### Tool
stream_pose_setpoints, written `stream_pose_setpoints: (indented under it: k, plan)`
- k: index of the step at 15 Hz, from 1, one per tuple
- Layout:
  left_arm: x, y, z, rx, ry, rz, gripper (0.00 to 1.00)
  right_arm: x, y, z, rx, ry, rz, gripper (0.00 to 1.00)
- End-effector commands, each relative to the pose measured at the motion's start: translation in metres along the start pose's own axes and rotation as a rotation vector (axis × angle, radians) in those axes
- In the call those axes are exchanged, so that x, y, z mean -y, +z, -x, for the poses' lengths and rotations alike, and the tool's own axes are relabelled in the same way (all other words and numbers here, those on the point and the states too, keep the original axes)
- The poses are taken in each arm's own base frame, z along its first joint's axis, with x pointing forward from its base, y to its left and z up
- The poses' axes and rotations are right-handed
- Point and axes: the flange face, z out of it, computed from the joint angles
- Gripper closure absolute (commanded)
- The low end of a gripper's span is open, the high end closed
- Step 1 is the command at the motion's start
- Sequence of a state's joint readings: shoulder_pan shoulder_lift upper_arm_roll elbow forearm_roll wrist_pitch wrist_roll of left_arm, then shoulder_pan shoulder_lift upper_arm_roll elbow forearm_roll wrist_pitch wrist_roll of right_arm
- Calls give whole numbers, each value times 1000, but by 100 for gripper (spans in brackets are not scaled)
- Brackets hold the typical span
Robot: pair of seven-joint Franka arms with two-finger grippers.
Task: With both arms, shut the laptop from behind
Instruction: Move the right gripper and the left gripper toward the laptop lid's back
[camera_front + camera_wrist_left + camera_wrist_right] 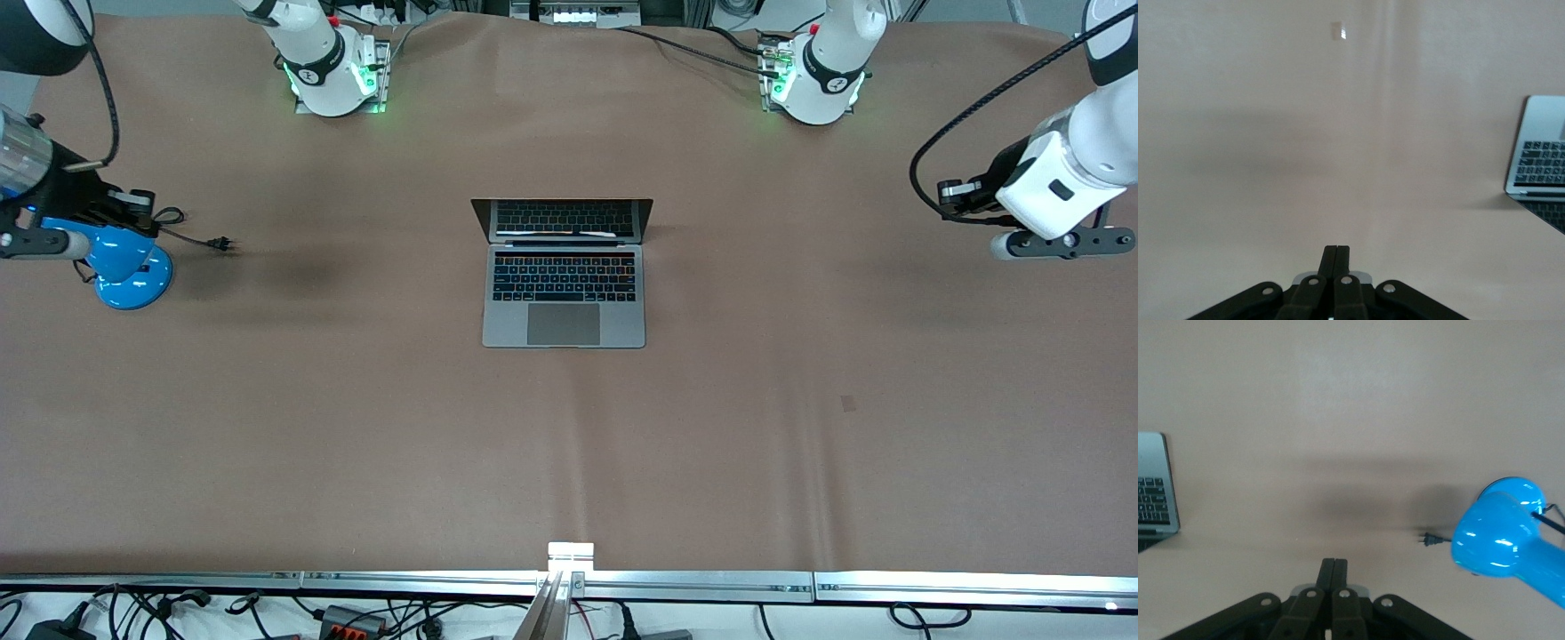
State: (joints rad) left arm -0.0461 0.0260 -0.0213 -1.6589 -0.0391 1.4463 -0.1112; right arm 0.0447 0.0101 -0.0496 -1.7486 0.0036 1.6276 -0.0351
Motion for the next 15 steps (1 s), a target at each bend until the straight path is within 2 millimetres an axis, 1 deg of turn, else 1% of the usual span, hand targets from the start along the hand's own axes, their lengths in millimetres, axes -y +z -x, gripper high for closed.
stream_pose_setpoints:
  k: [1,2,3,4,6,7,8,9,10,11,13,15]
  plan:
    - [-27,21,-5,56,43,79,99,27,28,-6,93,-35,-9,100]
    - [-45,33,-10,65,65,123,99,38,39,-7,134,-51,-18,100]
    - [-70,42,-14,52,93,131,99,49,51,-7,180,-76,-31,100]
    - [-99,63,-8,76,110,117,99,59,65,-8,236,-107,-45,100]
    - [-139,110,8,106,90,98,99,87,97,-6,354,-164,-131,100]
    - [-160,129,19,104,97,96,99,96,112,-1,395,-155,-207,100]
    - [-178,145,30,121,84,138,99,104,127,6,424,-142,-279,100]
    - [-184,158,36,150,53,190,99,110,137,10,438,-133,-316,100]
    - [-192,164,44,158,54,209,99,121,145,13,449,-139,-325,100]
    - [-202,171,54,148,67,205,99,139,151,18,459,-160,-323,100]
    - [-240,199,82,110,93,187,99,180,168,32,474,-187,-330,100]
    - [-265,235,103,62,113,174,99,238,181,53,475,-201,-309,100]
